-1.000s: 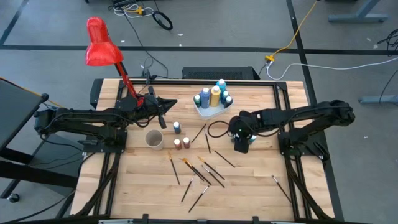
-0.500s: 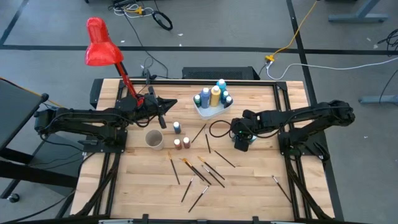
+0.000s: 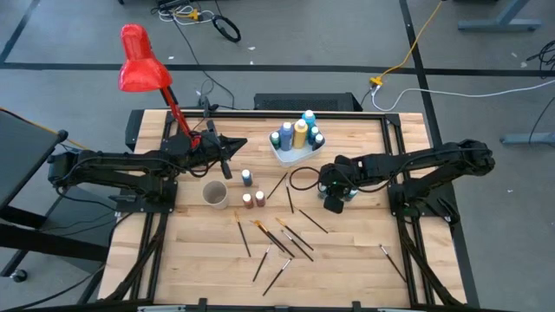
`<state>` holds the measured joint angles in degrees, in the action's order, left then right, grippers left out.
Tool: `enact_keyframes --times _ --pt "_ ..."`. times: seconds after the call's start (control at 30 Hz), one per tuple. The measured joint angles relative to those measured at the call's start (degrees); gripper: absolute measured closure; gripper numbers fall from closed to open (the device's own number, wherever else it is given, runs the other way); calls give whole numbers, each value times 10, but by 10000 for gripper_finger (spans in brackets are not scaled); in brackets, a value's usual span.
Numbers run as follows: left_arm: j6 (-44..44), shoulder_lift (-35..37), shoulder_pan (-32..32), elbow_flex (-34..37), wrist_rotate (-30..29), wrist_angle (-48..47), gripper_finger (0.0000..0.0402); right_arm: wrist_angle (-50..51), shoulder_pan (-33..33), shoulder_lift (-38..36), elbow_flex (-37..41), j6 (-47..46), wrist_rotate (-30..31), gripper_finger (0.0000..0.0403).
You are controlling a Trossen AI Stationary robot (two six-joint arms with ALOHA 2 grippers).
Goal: Pick & Place Paint Supplies
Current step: Put the small light blue paint bottle into the white bin
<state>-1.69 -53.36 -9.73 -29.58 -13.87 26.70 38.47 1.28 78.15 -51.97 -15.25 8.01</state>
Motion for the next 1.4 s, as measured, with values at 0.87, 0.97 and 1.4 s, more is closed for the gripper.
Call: enact_keyframes --times 0.87,0.97,1.4 --pt "0 0 0 0 0 0 384 -99 -165 6 -91 178 85 288" --pt "0 0 0 0 0 0 384 -101 -205 19 -91 184 62 288" --pt "-2 0 0 0 0 1 384 -131 -286 112 -91 218 3 284"
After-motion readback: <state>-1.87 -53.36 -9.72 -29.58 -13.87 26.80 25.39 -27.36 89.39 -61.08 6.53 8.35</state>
